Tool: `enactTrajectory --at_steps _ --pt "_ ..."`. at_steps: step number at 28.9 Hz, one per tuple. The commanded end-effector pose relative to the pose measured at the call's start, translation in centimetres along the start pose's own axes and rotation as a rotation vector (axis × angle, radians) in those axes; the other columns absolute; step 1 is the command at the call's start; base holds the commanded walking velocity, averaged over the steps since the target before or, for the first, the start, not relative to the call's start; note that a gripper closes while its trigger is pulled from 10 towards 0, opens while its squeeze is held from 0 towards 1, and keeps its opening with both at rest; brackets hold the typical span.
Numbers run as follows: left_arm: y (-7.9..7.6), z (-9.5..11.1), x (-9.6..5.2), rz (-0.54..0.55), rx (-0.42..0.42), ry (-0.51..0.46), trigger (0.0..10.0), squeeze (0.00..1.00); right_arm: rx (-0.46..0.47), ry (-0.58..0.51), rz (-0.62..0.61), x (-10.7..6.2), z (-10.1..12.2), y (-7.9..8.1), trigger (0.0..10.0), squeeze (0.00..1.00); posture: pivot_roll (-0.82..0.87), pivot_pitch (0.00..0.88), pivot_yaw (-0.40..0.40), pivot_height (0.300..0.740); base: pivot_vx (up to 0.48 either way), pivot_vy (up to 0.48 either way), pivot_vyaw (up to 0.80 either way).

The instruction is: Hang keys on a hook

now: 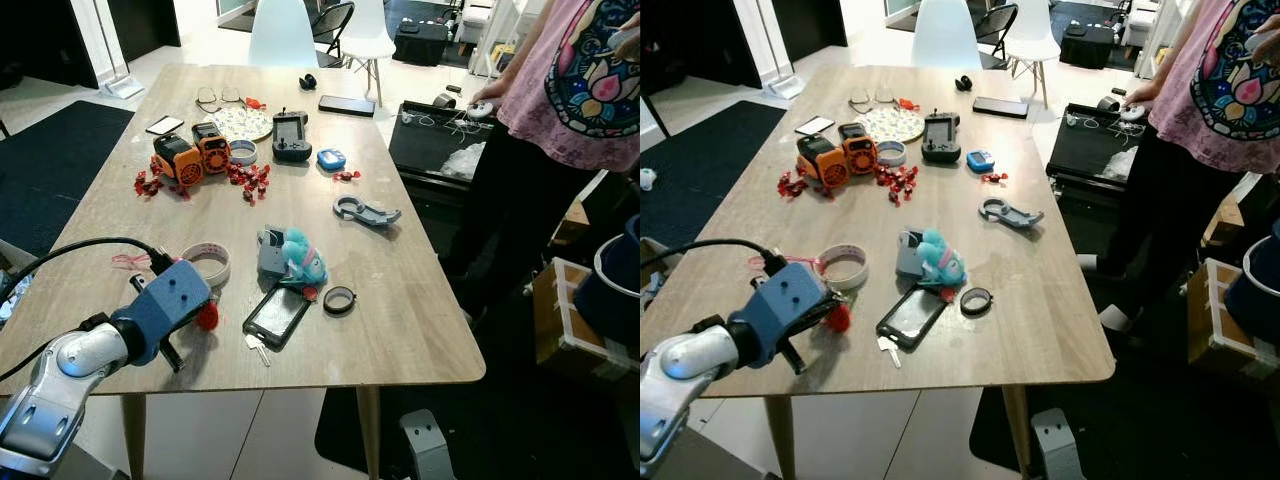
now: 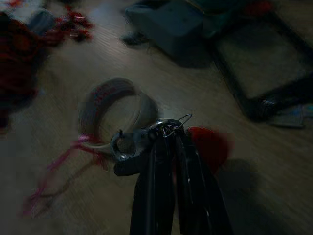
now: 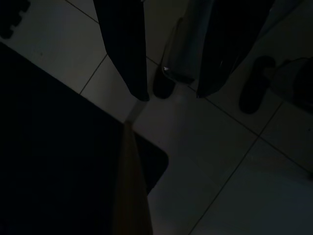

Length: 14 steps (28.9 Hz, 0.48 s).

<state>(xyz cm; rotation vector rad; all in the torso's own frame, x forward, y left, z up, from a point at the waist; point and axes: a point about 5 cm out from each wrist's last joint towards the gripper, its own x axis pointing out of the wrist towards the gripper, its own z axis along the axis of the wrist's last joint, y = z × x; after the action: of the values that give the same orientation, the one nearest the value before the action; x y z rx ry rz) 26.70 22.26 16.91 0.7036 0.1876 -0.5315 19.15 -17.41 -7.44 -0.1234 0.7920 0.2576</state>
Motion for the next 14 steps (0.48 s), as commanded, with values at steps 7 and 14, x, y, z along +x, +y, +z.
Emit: enactTrajectory --at_steps 7,14 --pt "2.5 -0.1 0.1 0.25 0.028 0.046 0.0 0.0 0.008 0.016 -0.003 -0.1 -0.4 0.0 10.0 0.0 0.08 0.074 -0.053 0.74 0.0 0.0 0.0" --pt "2.7 -0.5 -0.2 0.273 0.079 0.082 0.0 0.0 0.006 0.02 -0.004 -0.2 -0.5 0.0 10.0 0.0 0.08 0.077 -0.058 0.74 0.0 0.0 0.0"
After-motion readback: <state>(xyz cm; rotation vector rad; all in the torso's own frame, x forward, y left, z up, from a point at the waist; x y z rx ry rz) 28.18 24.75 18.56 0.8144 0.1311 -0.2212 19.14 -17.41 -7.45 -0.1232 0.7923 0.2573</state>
